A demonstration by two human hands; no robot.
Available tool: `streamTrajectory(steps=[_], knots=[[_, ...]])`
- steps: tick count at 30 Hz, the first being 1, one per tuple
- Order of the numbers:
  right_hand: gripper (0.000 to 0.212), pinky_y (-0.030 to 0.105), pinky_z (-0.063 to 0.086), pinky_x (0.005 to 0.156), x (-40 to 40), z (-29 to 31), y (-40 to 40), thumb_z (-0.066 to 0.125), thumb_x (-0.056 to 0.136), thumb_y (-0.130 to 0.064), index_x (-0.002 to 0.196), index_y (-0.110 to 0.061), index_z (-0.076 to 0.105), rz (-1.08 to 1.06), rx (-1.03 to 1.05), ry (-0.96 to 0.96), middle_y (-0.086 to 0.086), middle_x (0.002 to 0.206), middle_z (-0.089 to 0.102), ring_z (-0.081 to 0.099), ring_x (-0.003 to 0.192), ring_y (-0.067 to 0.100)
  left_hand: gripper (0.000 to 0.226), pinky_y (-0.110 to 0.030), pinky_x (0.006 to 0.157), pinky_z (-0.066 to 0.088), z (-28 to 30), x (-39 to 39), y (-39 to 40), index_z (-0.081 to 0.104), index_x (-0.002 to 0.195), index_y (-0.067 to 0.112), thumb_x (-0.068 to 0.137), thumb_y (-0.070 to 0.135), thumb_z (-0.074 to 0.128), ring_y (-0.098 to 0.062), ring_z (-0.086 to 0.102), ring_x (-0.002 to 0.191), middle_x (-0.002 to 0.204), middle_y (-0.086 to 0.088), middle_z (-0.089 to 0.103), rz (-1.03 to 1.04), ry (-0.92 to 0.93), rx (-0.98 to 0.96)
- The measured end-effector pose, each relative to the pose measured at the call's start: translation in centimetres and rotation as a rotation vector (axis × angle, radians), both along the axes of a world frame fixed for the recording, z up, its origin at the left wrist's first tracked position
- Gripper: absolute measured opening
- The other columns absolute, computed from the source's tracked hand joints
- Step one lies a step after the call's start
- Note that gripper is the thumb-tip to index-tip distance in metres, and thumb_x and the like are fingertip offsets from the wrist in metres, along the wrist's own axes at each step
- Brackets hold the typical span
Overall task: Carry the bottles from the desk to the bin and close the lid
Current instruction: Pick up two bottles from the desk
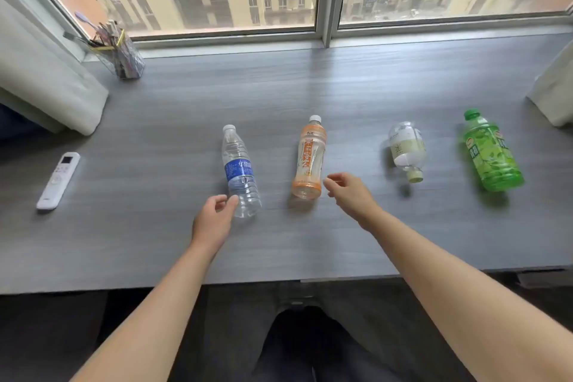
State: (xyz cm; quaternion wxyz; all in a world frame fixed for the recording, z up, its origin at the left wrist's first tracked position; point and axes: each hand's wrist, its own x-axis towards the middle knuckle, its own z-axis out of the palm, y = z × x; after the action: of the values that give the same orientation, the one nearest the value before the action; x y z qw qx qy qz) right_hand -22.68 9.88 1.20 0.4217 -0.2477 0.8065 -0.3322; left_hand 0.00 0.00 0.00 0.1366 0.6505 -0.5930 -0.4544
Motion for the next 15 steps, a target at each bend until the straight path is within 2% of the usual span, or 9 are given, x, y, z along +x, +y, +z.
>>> streamTrajectory(steps=[4, 9, 12, 15], knots=[[0.056, 0.036, 0.042, 0.095, -0.7, -1.0, -4.0, 0.052, 0.09, -0.037, 0.136, -0.007, 0.041, -0.05, 0.076, 0.026, 0.011, 0.134, 0.054, 0.052, 0.121, 0.026, 0.074, -0.037, 0.106, 0.035, -1.1, -2.4, -3.4, 0.037, 0.138, 0.006, 0.081, 0.046, 0.063, -0.029, 0.043, 0.131, 0.144, -0.015, 0.043, 0.051, -0.103, 0.011], [0.074, 0.04, 0.042, 0.096, -1.0, -3.5, -7.4, 0.056, 0.085, -0.049, 0.138, -0.003, 0.032, -0.117, 0.17, 0.071, 0.015, 0.139, 0.045, 0.047, 0.125, 0.032, 0.096, -0.041, 0.109, 0.032, -3.1, -4.6, -6.6, 0.024, 0.143, 0.002, 0.073, 0.049, 0.07, -0.032, 0.035, 0.136, 0.148, -0.019, 0.033, 0.102, -0.189, 0.004], [0.078, 0.041, 0.043, 0.093, -1.2, -4.6, -8.6, 0.057, 0.081, -0.055, 0.133, -0.003, 0.033, -0.127, 0.237, 0.099, 0.015, 0.136, 0.047, 0.05, 0.121, 0.033, 0.096, -0.042, 0.108, 0.036, -4.3, -5.3, -7.1, 0.027, 0.14, -0.001, 0.071, 0.048, 0.072, -0.033, 0.038, 0.133, 0.144, -0.021, 0.038, 0.059, -0.235, 0.026], [0.082, 0.044, 0.046, 0.094, -1.2, -5.0, -9.4, 0.057, 0.077, -0.062, 0.13, -0.003, 0.034, -0.093, 0.291, 0.137, 0.015, 0.131, 0.051, 0.053, 0.117, 0.033, 0.079, -0.041, 0.097, 0.045, -5.2, -5.7, -7.2, 0.043, 0.125, -0.001, 0.069, 0.045, 0.074, -0.035, 0.052, 0.117, 0.128, -0.02, 0.053, 0.046, -0.235, 0.046]])
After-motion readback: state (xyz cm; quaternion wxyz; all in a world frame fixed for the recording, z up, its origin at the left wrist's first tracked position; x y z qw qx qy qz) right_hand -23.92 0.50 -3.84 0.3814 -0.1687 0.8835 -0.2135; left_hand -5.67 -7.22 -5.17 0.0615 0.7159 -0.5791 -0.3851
